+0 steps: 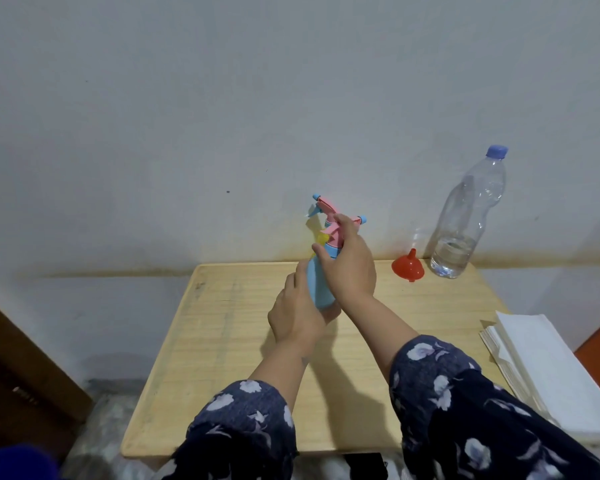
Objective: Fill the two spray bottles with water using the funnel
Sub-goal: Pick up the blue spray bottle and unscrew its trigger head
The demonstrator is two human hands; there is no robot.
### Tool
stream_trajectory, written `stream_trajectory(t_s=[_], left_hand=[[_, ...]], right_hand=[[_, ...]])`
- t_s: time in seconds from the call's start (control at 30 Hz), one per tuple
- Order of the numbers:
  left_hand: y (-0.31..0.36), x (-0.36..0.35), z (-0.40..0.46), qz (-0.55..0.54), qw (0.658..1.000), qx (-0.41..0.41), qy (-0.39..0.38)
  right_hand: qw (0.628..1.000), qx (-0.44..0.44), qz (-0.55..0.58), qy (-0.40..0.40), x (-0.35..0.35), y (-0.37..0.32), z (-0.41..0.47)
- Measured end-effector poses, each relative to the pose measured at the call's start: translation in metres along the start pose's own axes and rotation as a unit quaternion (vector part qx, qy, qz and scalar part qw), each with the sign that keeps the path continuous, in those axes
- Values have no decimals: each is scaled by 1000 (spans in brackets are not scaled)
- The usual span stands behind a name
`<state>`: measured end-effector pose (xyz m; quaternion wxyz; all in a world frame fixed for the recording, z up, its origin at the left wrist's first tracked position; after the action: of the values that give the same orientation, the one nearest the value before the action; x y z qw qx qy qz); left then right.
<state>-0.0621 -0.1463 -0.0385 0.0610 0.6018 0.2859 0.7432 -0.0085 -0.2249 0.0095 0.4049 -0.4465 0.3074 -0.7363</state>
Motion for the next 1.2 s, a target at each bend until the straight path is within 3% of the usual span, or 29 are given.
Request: stream_trajectory(t_s=[0.1, 0.27, 0.5, 0.63, 0.73, 0.9, 1.07, 1.2], left_hand=[[-1, 0, -2, -10, 1000, -7, -9], [-12, -1, -7, -34, 999, 1, 5], [-15, -4, -8, -37, 999, -5, 0], [-21, -6, -10, -33, 999, -13, 3], [-25, -8, -10, -32, 999, 2, -7], [-26, -13, -10, -36, 999, -3, -13], [-26, -14, -10, -38, 999, -9, -23], [-27, -18, -10, -54, 998, -9, -24]], right_hand=[[998, -15, 56, -14, 1, -1, 1], [984, -30, 107, -140, 1, 3, 1], [996, -19, 58, -68, 2, -3, 3], [984, -53, 113, -131, 8, 0, 7], [981, -51, 85, -168, 9, 2, 6], [989, -27, 58, -134, 7, 2, 0], [974, -60, 140, -166, 7, 7, -1], [985, -34, 87, -143, 2, 7, 0]])
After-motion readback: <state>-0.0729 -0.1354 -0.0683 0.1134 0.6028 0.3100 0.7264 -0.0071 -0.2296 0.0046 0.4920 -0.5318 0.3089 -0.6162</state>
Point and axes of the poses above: each hand's wrist, its own z-axis towards the middle knuckle, its own x-axis out of the back of the hand, y = z × x, the point moved 1 cm from there along z, towards the middle knuckle, and after that the axes turned 10 degrees about z, right-handed, at the moved point
